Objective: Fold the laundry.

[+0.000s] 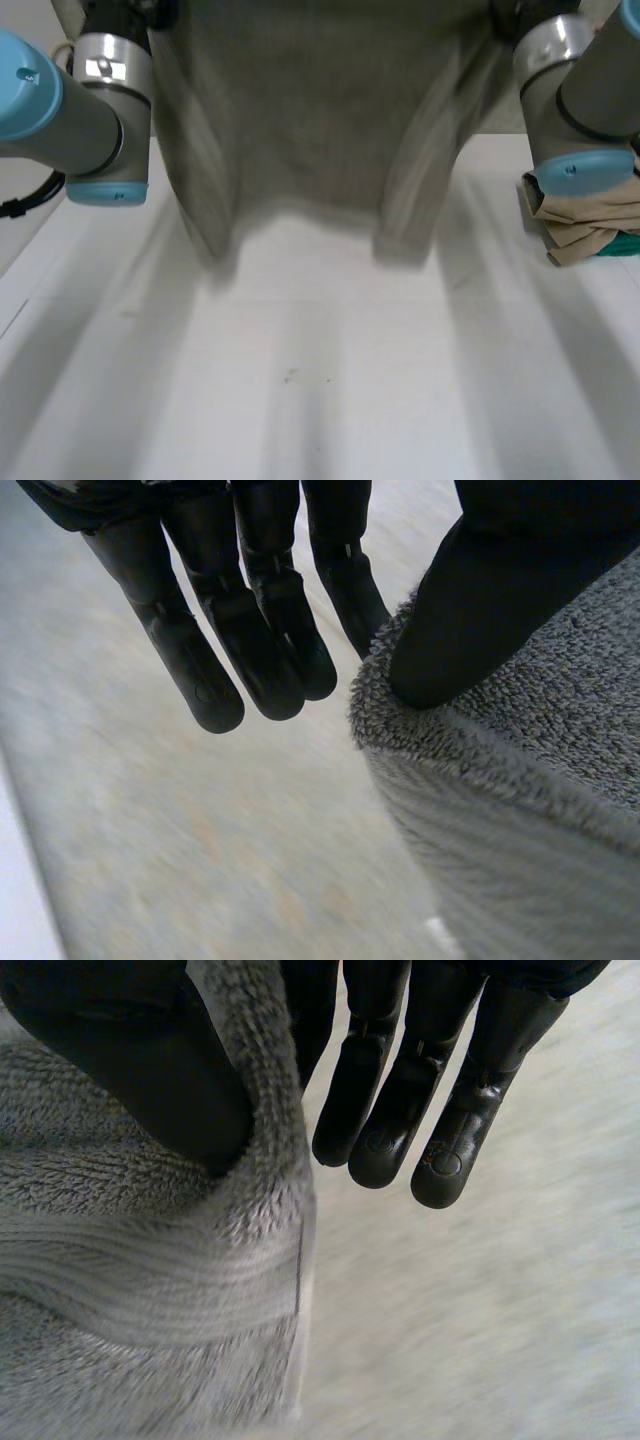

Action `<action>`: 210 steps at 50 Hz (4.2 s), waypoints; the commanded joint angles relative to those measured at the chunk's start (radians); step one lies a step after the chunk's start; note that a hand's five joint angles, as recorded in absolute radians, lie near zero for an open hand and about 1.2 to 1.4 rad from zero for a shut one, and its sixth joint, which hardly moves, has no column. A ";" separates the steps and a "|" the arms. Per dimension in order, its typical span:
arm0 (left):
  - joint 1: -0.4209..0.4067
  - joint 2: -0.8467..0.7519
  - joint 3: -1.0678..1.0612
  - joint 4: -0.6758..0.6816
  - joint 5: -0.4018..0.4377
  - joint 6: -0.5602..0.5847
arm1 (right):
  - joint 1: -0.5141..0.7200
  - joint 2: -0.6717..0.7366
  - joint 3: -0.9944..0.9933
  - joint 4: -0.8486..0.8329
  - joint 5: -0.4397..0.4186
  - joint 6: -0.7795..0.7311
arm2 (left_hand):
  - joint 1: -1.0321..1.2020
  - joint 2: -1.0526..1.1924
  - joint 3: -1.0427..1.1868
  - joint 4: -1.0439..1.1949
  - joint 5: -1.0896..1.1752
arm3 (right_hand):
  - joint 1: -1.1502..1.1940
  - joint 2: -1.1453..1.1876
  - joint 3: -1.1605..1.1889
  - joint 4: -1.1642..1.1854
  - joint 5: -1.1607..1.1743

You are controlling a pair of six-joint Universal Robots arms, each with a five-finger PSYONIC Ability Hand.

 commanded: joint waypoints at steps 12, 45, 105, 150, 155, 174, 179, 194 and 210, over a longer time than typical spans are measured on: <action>-0.016 0.115 -0.631 0.063 -0.062 0.002 | -0.014 -0.165 0.675 0.029 -0.036 0.038 | 0.266 0.196 0.201 0.194 0.260 | 0.404 0.220 0.215 0.210 0.230; 0.104 0.025 -0.403 -0.419 0.308 0.117 | -0.051 -0.289 1.140 0.013 -0.182 0.044 | -0.627 -0.696 -0.691 -0.699 -0.632 | 0.404 0.220 0.215 0.210 0.230; 0.210 0.108 -0.686 -0.463 0.245 0.094 | -0.144 -0.289 1.123 0.034 -0.182 0.317 | 0.266 0.196 0.201 0.194 0.260 | -0.449 -0.633 -0.638 -0.643 -0.623; 0.270 0.652 -0.973 -1.020 0.245 0.479 | -0.537 -0.636 1.208 0.769 -0.398 -0.391 | 0.266 0.196 0.201 0.194 0.260 | 0.404 0.220 0.215 0.210 0.230; 0.264 0.695 -1.015 -1.043 0.250 0.553 | -0.546 -0.702 1.199 0.801 -0.412 -0.422 | 0.266 0.196 0.201 0.194 0.260 | 0.404 0.220 0.215 0.210 0.230; 0.141 0.110 -0.569 -0.467 0.158 0.326 | -0.272 -0.207 0.805 0.278 -0.180 -0.100 | 0.266 0.196 0.201 0.194 0.260 | 0.404 0.220 0.215 0.210 0.230; 0.081 -0.099 -0.331 -0.433 0.057 0.329 | -0.230 -0.061 0.631 0.175 -0.133 -0.073 | 0.266 0.196 0.201 0.194 0.260 | 0.404 0.220 0.215 0.210 0.230; 0.038 -0.356 -0.014 -0.274 0.003 0.329 | -0.159 0.363 0.088 0.141 0.037 -0.063 | -0.944 -1.014 -1.008 -1.016 -0.950 | -0.818 -1.002 -1.007 -1.012 -0.992; 0.024 0.003 -0.516 -0.239 -0.034 0.276 | -0.250 -0.157 0.744 0.224 -0.165 0.179 | -0.952 -1.022 -1.017 -1.024 -0.958 | -0.818 -1.002 -1.007 -1.012 -0.992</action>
